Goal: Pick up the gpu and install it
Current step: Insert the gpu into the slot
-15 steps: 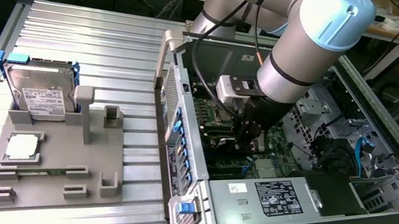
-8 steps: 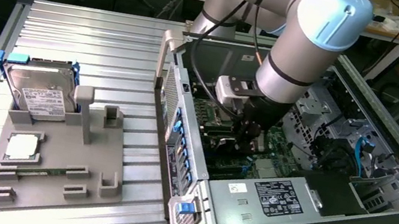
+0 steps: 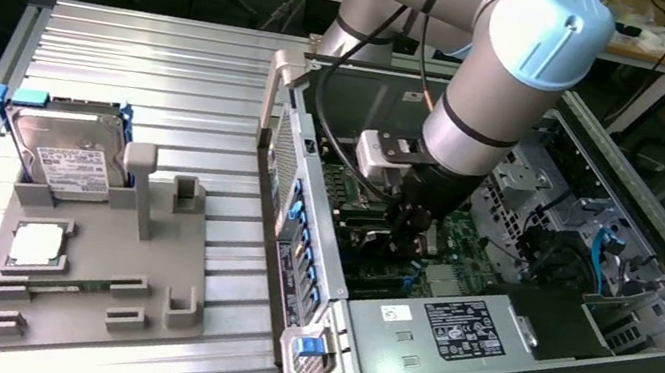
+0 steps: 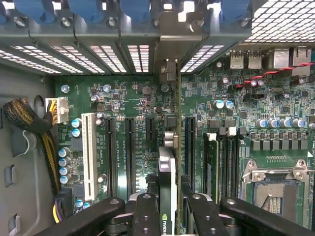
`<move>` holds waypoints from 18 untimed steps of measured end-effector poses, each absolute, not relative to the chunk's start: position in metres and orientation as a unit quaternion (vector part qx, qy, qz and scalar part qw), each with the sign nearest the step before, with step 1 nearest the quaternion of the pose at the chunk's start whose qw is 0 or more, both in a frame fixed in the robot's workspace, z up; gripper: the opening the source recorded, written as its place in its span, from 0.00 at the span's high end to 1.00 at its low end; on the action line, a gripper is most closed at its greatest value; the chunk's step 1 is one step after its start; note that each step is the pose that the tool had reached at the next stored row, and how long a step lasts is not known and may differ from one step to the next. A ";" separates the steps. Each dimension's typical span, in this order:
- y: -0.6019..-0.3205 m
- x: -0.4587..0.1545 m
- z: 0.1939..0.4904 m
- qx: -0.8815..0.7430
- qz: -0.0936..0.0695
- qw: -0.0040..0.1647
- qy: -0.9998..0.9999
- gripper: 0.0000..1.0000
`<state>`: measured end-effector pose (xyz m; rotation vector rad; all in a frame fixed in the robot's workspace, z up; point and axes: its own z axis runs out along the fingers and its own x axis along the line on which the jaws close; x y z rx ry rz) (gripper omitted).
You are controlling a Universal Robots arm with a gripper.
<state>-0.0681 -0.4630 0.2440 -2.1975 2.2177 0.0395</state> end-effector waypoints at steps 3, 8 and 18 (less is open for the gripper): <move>-0.463 -0.068 0.244 -0.704 0.013 0.010 0.710 0.73; -0.463 -0.068 0.244 -0.704 0.013 0.010 0.710 0.54; -0.463 -0.068 0.244 -0.704 0.013 0.010 0.710 0.24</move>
